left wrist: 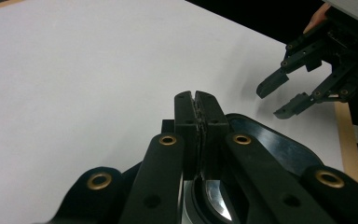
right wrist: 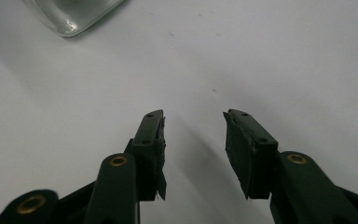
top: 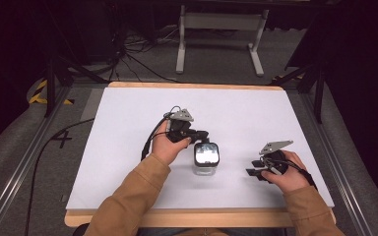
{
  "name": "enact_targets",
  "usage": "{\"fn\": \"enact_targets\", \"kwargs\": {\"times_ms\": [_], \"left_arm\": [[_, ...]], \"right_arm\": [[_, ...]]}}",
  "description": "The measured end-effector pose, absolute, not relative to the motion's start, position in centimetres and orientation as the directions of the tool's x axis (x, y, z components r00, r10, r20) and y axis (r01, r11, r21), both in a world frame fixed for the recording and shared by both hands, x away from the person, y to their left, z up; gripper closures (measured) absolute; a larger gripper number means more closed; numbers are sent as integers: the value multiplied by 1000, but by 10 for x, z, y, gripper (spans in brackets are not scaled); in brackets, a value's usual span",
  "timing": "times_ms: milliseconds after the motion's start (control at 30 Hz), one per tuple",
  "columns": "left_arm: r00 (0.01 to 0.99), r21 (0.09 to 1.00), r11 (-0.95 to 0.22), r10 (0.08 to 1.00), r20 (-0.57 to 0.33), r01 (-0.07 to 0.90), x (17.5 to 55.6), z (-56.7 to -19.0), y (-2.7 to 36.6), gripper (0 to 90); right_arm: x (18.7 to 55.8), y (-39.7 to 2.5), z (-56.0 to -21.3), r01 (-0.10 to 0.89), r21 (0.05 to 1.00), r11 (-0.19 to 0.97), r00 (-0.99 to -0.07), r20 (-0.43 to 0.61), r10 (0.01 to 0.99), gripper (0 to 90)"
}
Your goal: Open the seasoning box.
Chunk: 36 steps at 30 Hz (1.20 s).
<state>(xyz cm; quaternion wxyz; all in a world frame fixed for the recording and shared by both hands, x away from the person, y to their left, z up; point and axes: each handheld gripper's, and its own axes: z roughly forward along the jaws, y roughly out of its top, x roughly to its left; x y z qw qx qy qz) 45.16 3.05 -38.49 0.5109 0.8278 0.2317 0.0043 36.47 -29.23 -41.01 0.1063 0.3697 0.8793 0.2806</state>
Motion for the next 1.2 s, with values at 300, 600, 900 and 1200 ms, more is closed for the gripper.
{"fn": "enact_targets", "kwargs": {"times_ms": [300,600,900,1200], "left_arm": [[882,841,-365,401,-246,400,451,-386,30,898],[861,824,-336,400,-313,456,455,-387,33,895],[826,801,-295,411,-385,520,457,-390,35,890],[824,805,-288,419,-381,519,458,-391,35,886]], "right_arm": [[365,-286,-411,578,572,583,-716,12,698,580],[362,-271,-409,533,613,583,-752,29,658,682],[351,-242,-397,441,706,554,-820,66,569,818],[345,-227,-390,375,762,528,-843,44,536,844]]}}
